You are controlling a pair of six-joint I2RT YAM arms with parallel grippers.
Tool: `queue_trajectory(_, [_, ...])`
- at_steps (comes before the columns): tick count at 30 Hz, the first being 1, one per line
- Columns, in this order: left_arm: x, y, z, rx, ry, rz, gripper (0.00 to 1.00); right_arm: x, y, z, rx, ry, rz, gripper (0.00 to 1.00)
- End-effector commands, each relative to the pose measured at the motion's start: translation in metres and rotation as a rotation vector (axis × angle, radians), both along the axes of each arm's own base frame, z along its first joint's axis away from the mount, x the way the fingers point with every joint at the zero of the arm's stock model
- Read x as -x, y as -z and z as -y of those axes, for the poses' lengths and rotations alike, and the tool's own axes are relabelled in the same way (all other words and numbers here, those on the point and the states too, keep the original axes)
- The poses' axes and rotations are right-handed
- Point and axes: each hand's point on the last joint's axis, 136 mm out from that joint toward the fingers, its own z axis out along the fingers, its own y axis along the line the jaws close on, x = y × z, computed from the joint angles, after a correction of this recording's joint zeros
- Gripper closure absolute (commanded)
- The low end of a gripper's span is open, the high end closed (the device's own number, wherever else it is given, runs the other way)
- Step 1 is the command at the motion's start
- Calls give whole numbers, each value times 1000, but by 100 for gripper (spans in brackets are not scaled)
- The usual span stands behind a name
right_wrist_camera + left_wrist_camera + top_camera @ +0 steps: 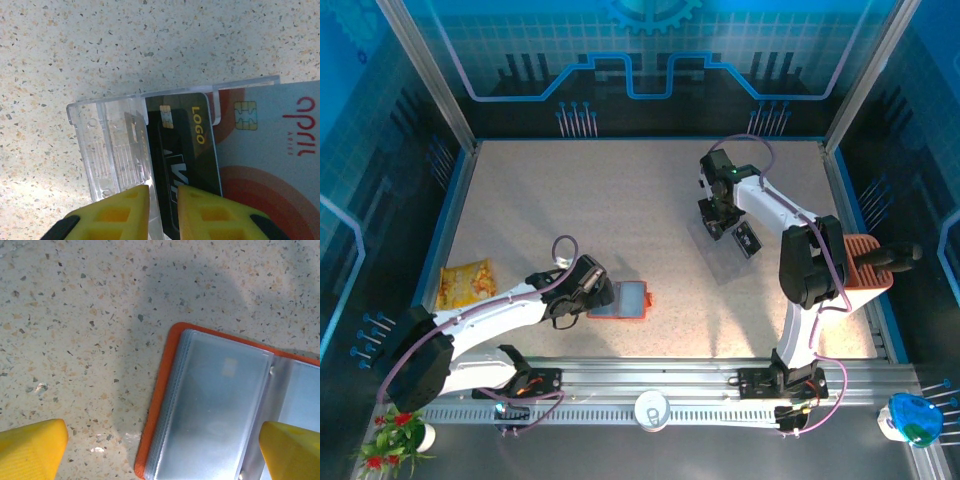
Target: Put the credit cards into the card holder
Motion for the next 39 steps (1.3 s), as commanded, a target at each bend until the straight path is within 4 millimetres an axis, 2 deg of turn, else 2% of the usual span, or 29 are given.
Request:
queue_trajectory(1, [-5,-8,4,13,9,14,1,7,11,1,20,-11,-35,77])
queue_trajectory(14, [-5,-7,3,12,8,14,1,9,18,-6,84,-51,-44,80])
queue_trajectory(26, [-4,-6,3,13,8,13,1,9,11,-14,53,-85,-39,97])
queue_trajectory(28, [-4,-7,3,15,7,16,1,9,6,-17,37,-102,-34,100])
queue_trajectory(33, [-5,-11,4,20,12,21,1,9,-16,-33,-50,-160,-8,100])
queue_trajectory(39, [-7,-20,4,18,20,34,1,14,-68,-57,-192,-195,55,100])
